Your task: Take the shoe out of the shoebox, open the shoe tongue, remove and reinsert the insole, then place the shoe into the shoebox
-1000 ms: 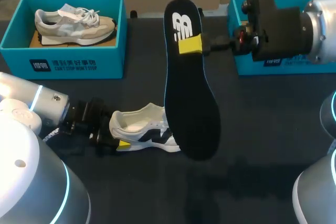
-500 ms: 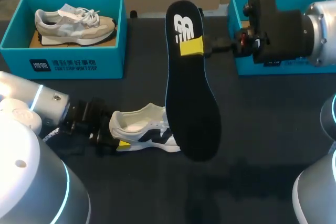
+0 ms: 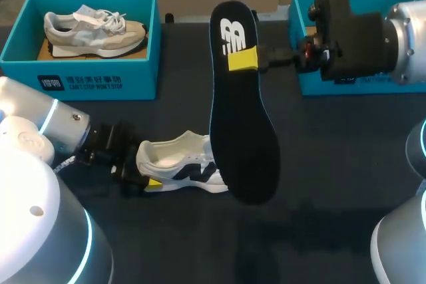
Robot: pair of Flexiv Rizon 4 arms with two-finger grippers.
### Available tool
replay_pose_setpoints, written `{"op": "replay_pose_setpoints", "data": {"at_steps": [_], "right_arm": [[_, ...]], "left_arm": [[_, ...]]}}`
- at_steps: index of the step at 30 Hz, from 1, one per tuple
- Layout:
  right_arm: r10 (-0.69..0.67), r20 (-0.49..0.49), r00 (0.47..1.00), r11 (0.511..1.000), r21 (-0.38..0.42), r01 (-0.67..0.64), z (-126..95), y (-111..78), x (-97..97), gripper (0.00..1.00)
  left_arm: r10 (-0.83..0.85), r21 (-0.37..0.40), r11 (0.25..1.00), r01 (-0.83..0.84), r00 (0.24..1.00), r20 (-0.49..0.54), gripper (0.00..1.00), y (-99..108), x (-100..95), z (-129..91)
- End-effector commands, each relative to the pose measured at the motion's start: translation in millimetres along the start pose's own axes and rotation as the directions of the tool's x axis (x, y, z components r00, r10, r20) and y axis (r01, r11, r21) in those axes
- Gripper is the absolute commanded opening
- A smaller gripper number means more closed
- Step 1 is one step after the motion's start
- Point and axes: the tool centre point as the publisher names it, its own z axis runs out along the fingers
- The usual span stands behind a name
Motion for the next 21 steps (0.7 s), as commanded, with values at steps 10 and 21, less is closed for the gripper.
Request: {"op": "replay_pose_setpoints", "data": {"at_steps": [10,21], "right_arm": [[0.002,0.004,1.0,1.0,-0.008,-0.002,3.9,-2.9,2.9,0.0],[0.002,0.004,1.0,1.0,-0.008,-0.002,3.9,-2.9,2.9,0.0]], "left_arm": [[0.013,-0.035,0.999,-0.011,0.999,0.049,1.0,8.8,-2.7,-17.8],[0.019,-0.01,1.0,-0.018,0.999,0.039,1.0,4.9,-0.3,-12.3]]}}
